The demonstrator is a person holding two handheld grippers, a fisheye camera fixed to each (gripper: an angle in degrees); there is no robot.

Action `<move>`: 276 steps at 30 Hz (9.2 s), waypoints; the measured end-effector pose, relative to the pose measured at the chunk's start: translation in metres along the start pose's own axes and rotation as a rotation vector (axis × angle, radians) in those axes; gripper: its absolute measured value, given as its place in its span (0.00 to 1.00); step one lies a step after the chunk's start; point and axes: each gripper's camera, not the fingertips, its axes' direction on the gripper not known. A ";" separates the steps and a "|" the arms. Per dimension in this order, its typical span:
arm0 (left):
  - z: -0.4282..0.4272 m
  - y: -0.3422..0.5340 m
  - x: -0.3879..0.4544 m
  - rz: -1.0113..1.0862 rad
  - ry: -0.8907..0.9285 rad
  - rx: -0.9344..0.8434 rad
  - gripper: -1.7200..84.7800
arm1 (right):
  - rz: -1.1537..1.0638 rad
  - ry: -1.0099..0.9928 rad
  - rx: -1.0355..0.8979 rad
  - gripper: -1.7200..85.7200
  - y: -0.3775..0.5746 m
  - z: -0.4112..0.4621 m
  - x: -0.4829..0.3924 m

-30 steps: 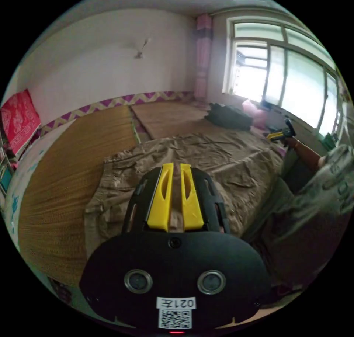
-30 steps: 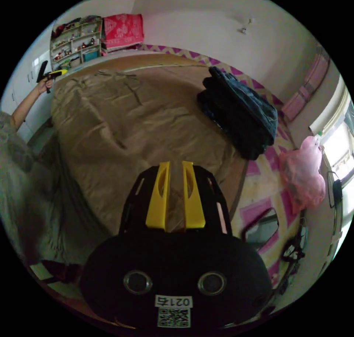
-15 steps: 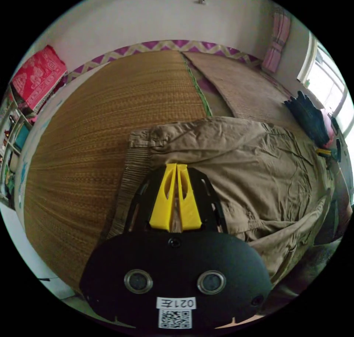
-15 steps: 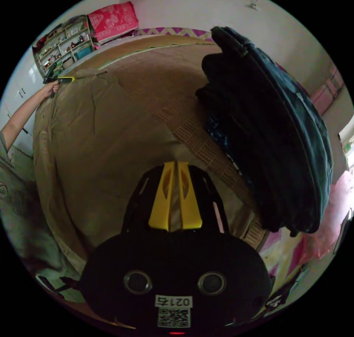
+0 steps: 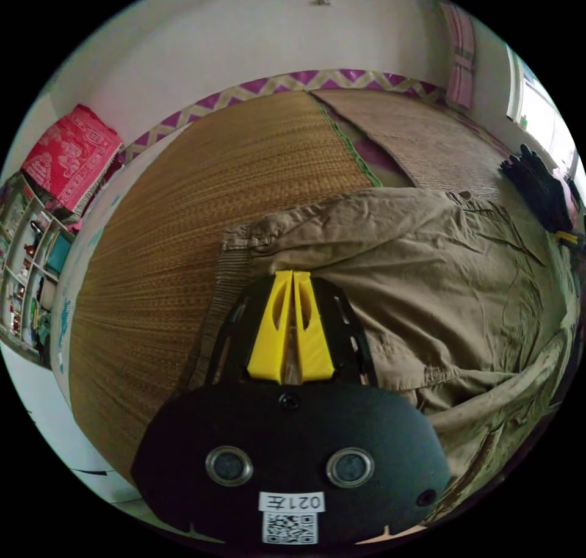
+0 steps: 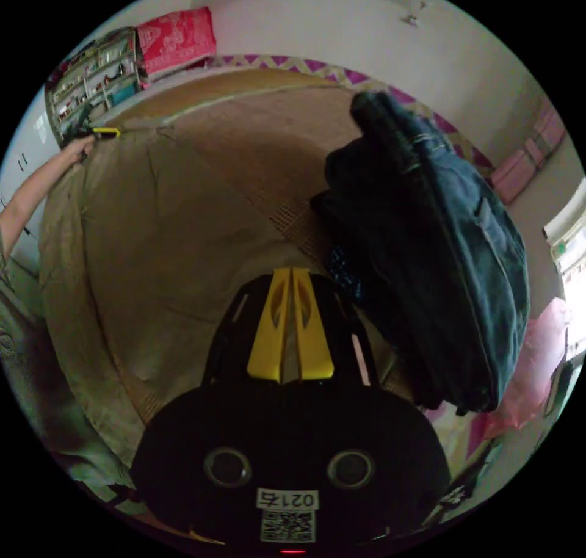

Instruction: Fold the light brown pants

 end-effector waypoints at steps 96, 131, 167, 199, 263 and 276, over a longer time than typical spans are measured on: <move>-0.230 0.497 0.052 -0.743 0.442 0.268 0.11 | 0.685 -0.224 0.324 0.09 0.472 -0.365 -0.126; -0.143 0.513 -0.066 -0.949 0.585 0.265 0.12 | 1.167 -0.788 0.594 0.01 0.604 -0.387 0.039; -0.060 -0.005 -0.055 -0.433 0.363 0.044 0.01 | 0.947 -0.792 0.454 0.01 0.231 -0.230 0.214; 0.005 -0.121 0.155 -0.039 0.390 0.194 0.01 | 0.317 -0.327 0.095 0.01 0.090 -0.011 -0.028; 0.078 -0.080 0.267 0.318 1.014 -0.143 0.01 | 1.143 -0.546 0.273 0.16 0.371 -0.042 0.175; -0.047 0.038 0.313 0.512 0.637 0.089 0.01 | 1.268 -0.793 0.453 0.03 0.388 0.009 0.153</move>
